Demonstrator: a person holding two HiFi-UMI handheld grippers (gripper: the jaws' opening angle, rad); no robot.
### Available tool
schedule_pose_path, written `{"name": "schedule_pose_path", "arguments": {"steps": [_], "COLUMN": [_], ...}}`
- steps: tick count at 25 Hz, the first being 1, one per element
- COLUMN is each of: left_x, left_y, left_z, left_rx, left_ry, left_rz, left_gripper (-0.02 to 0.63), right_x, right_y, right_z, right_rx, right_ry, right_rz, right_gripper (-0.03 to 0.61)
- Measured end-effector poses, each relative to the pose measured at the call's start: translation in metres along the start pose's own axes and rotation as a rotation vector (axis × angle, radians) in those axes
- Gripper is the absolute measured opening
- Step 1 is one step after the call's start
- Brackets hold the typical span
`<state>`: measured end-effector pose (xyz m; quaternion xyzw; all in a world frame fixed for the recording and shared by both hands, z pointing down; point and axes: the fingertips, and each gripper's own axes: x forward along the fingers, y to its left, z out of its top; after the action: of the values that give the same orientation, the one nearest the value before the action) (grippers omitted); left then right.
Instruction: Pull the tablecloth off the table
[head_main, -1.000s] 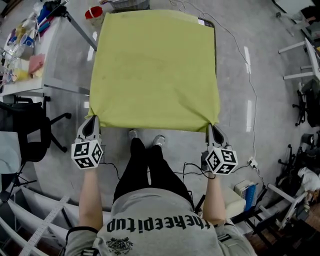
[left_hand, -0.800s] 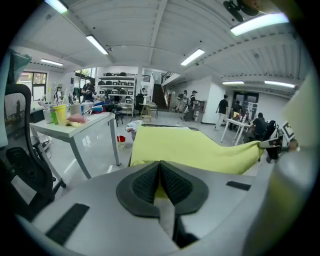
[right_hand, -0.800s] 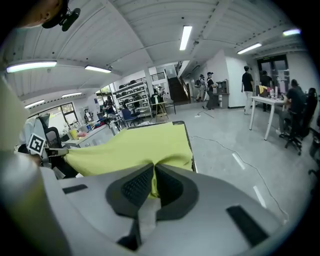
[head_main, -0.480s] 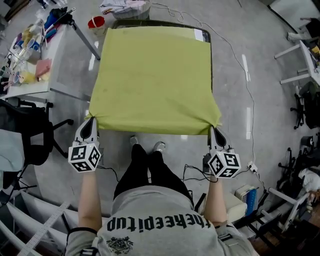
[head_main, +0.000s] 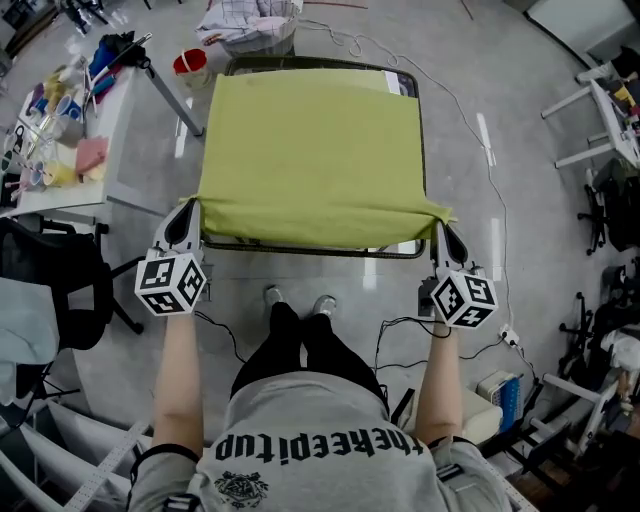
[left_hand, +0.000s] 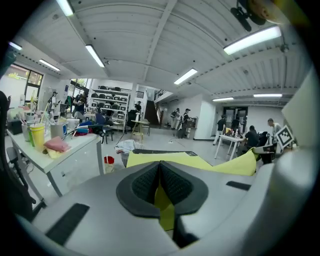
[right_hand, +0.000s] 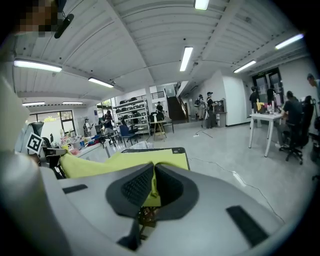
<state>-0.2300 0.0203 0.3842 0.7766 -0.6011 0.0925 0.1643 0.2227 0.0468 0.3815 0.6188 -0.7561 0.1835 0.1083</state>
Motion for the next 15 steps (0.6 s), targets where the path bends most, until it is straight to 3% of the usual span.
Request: {"name": "schedule_pose_path", "arguments": {"steps": [10,15], "left_x": [0.045,0.065], "left_y": [0.009,0.012], "left_z": [0.042,0.057], "left_rx": [0.000,-0.001], "left_ry": [-0.057,-0.075], "left_rz": [-0.125,-0.138], "left_gripper": [0.016,0.017], "right_x": [0.030,0.046], "right_y": [0.008,0.009], "right_z": [0.042,0.060], "right_rx": [-0.004,-0.013], "right_ry": [-0.076,-0.098], "right_rz": [-0.047,-0.044], "right_gripper": [0.017,0.017]}}
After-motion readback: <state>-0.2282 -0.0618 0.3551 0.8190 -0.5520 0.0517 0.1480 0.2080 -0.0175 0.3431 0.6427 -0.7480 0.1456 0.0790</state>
